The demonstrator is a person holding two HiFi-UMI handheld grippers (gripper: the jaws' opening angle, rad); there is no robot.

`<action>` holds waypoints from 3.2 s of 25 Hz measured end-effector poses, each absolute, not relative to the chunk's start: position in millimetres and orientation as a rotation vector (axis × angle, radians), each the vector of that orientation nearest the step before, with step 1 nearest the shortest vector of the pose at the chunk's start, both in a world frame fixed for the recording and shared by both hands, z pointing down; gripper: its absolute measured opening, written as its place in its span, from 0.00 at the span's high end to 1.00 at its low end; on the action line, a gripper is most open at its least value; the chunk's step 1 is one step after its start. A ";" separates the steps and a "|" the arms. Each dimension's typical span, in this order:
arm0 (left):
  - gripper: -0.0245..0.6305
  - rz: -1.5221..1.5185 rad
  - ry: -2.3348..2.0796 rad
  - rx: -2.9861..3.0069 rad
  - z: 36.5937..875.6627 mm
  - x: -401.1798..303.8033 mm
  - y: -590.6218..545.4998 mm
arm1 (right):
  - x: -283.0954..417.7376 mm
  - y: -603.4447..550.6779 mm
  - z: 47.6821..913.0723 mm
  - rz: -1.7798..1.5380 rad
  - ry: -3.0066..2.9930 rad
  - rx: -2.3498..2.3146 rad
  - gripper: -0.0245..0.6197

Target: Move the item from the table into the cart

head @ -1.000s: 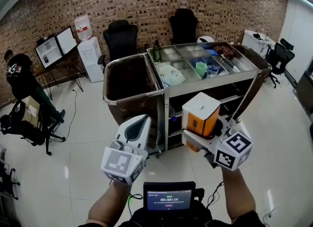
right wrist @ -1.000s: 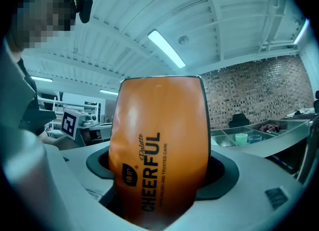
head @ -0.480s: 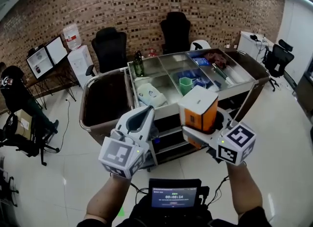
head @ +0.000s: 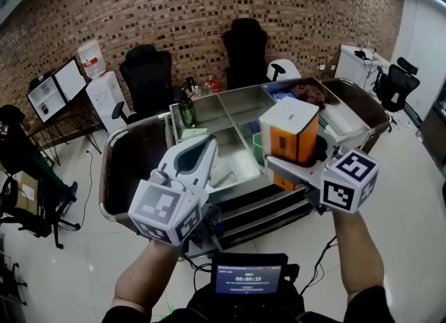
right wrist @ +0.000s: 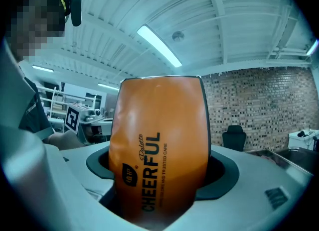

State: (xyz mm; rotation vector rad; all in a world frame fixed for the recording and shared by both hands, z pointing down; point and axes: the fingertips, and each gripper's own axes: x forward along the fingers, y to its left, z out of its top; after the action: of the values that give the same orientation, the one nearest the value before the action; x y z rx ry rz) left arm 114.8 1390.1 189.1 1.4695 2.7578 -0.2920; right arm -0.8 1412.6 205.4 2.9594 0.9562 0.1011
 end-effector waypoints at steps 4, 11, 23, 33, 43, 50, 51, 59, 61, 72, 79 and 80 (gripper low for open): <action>0.95 -0.268 2.746 1.531 212.6 107.8 1430.5 | -3.6 1450.0 212.7 0.115 0.885 2.965 0.34; 0.95 -0.196 2.747 1.562 171.1 47.8 1519.5 | -53.2 1542.6 153.7 0.135 0.763 2.990 0.34; 0.95 -0.223 2.797 1.585 160.0 -9.3 1592.0 | -104.6 1637.8 144.1 0.166 0.619 3.056 0.34; 0.95 -0.224 3.001 1.228 174.1 11.9 1612.1 | -64.1 1689.8 143.1 0.226 0.643 3.013 0.34; 0.95 -0.165 3.159 0.874 185.3 46.5 1650.9 | -10.0 1802.2 136.6 0.487 0.559 2.965 0.34; 0.95 -0.140 3.112 0.791 195.1 44.1 1657.6 | 19.6 1861.2 157.3 0.708 0.368 2.901 0.34; 0.95 -0.133 3.102 0.808 198.0 43.0 1659.8 | 22.0 1869.7 159.8 0.726 0.345 2.897 0.34; 0.95 -0.035 3.022 1.009 241.6 50.9 1707.6 | 45.4 1929.7 235.0 1.053 0.064 2.814 0.34; 0.95 -0.022 3.024 1.024 249.9 55.1 1719.7 | 52.5 1939.8 253.0 1.139 -0.016 2.780 0.34; 0.95 -0.005 3.022 1.128 297.2 90.2 1777.7 | 86.5 2021.8 367.5 1.565 -0.228 2.517 0.34; 0.95 0.042 3.034 1.185 309.8 88.3 1777.4 | 82.1 2022.2 408.1 1.730 -0.370 2.366 0.34; 0.95 0.038 3.034 1.190 312.0 85.0 1776.0 | 79.3 2019.2 414.5 1.751 -0.393 2.343 0.34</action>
State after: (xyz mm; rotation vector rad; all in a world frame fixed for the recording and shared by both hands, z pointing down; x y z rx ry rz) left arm 85.0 1776.0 312.0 1.1897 3.0341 0.0382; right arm 79.3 2019.2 414.5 2.3430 -0.3933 1.7514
